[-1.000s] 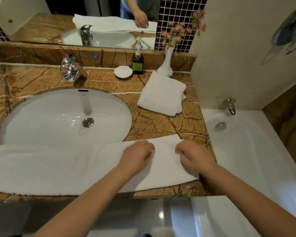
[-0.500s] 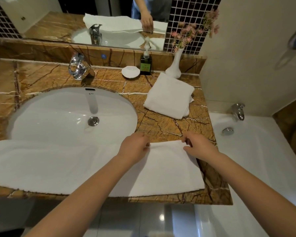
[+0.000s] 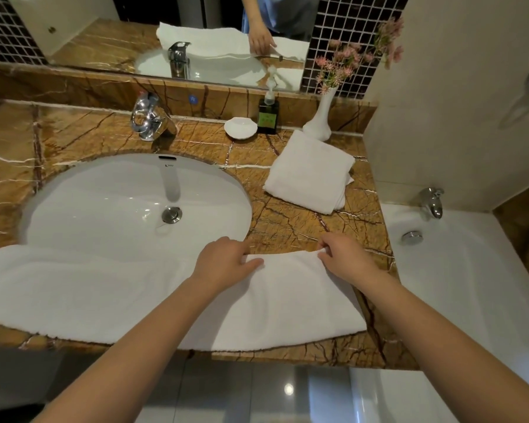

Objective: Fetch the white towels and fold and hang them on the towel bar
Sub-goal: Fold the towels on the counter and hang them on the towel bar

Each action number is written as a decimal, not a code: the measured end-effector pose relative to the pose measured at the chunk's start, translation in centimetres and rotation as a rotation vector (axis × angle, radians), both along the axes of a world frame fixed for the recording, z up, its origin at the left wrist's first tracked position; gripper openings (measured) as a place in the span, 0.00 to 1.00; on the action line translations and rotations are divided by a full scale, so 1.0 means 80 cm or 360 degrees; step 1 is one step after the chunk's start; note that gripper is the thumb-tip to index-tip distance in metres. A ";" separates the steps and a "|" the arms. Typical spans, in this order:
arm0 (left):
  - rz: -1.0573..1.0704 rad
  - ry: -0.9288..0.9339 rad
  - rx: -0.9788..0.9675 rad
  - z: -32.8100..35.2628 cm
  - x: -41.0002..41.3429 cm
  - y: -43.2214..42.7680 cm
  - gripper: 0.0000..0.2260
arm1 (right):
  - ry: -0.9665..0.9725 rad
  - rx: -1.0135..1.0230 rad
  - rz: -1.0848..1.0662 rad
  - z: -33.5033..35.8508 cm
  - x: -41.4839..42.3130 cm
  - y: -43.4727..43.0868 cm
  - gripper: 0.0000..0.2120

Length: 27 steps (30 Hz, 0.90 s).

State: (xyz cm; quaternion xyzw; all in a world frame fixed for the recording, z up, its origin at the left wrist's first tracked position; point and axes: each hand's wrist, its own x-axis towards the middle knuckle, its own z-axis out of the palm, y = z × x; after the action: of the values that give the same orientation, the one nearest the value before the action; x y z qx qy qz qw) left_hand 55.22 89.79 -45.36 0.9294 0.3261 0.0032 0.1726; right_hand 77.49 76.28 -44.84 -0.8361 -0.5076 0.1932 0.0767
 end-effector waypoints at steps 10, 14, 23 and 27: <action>0.0005 -0.0103 -0.0461 -0.009 -0.043 0.048 0.20 | 0.0063 0.0066 -0.0241 -0.005 0.003 -0.009 0.03; -0.0013 0.0127 -0.0346 -0.011 -0.058 0.073 0.13 | 0.0139 0.0052 -0.0418 -0.007 0.004 -0.008 0.05; 0.0289 0.0025 -0.0654 -0.018 -0.074 0.064 0.22 | 0.0111 -0.0052 -0.0372 0.001 0.009 -0.004 0.08; 0.0364 0.0007 -0.0897 -0.013 -0.088 0.071 0.24 | 0.0037 -0.0113 -0.0280 0.004 0.009 -0.003 0.06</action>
State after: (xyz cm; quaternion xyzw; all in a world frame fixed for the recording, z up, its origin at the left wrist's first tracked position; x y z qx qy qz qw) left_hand 48.18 95.49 -46.42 0.8022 0.4171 -0.0700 0.4215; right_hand 78.17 76.00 -44.55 -0.8773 -0.4243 0.2131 0.0695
